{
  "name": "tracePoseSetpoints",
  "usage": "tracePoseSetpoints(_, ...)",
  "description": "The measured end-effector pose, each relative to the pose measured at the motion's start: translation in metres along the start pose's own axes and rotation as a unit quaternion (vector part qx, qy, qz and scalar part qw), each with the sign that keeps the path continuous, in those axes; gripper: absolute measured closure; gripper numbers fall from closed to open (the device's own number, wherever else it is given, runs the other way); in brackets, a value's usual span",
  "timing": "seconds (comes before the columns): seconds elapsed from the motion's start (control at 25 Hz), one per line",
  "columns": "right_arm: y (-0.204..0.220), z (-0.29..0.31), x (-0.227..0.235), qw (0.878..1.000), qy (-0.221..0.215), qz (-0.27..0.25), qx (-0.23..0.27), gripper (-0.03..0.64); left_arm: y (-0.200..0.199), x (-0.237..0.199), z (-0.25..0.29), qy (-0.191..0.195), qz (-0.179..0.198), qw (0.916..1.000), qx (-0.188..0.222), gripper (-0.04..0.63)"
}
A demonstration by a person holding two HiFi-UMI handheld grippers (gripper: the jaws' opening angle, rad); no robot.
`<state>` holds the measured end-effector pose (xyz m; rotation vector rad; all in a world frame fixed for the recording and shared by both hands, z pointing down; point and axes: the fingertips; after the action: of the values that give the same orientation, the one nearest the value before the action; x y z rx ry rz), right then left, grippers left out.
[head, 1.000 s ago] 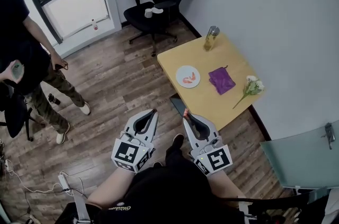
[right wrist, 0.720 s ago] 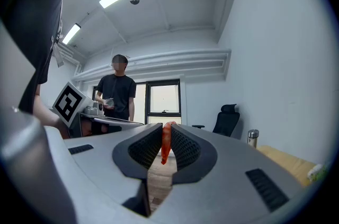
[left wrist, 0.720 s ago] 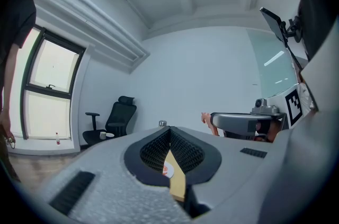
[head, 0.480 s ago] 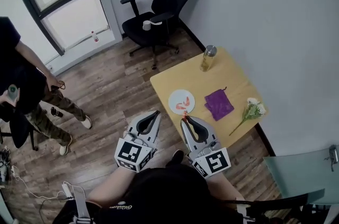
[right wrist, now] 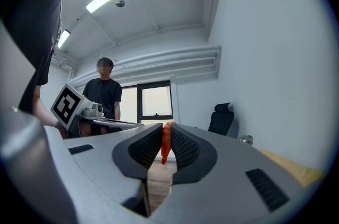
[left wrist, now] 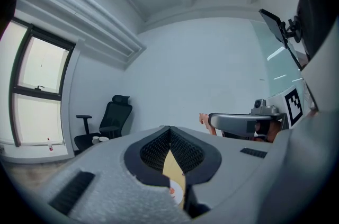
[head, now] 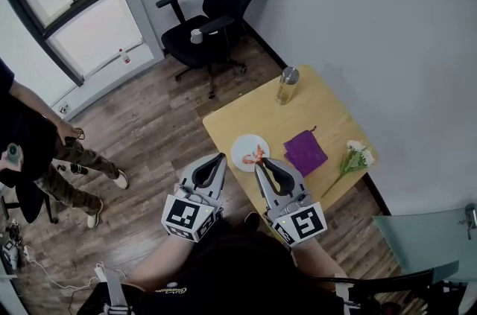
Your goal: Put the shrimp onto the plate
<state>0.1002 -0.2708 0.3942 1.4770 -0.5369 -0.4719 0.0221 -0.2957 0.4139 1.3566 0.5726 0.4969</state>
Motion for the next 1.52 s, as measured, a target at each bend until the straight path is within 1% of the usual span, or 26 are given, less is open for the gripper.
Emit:
tracePoseSetpoints(0.16,-0.005,0.015,0.001,1.000,0.023,-0.004,0.000,0.569,-0.002,-0.018,0.006,0.015,-0.005,0.9999,0.002,0.594)
tracePoseSetpoints(0.32,-0.007,0.030,0.001,0.999,0.033,-0.013,-0.003,0.569,-0.006,-0.034,0.011,0.020,-0.007,0.9997,0.010,0.594)
tracePoseSetpoints(0.56,-0.009,0.053,-0.011,0.999,0.029,-0.024,-0.004,0.569,-0.007,-0.056,0.011,0.022,-0.013,0.9996,0.010,0.594)
tracePoseSetpoints(0.92,-0.002,0.068,-0.003,0.999,0.033,-0.025,-0.018,0.569,-0.002,-0.063,0.020,0.032,-0.018,0.9993,0.004,0.594)
tracePoseSetpoints(1.04,0.011,0.073,0.005,0.998,0.035,-0.029,-0.038,0.569,0.000,-0.063,0.023,0.033,-0.021,0.9992,0.002,0.594)
tracePoseSetpoints(1.16,0.032,0.079,0.020,0.996,0.043,-0.033,-0.069,0.569,0.002,-0.067,0.027,0.032,-0.025,0.9992,0.000,0.594)
tracePoseSetpoints(1.28,0.061,0.088,0.035,0.993,0.050,-0.017,-0.104,0.569,0.008,-0.071,0.029,0.028,-0.029,0.9991,-0.006,0.594)
tracePoseSetpoints(1.52,0.121,0.106,0.056,0.984,0.045,-0.018,-0.173,0.569,0.020,-0.077,0.033,0.024,-0.034,0.9990,-0.018,0.594)
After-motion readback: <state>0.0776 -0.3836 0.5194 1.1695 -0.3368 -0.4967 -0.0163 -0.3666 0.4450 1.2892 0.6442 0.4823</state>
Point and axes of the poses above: the fingertips, and each gripper's own axes: z forward along the fingers, x to its right, y out of its underside, and after that the axes turned 2 degrees about -x, right-handed
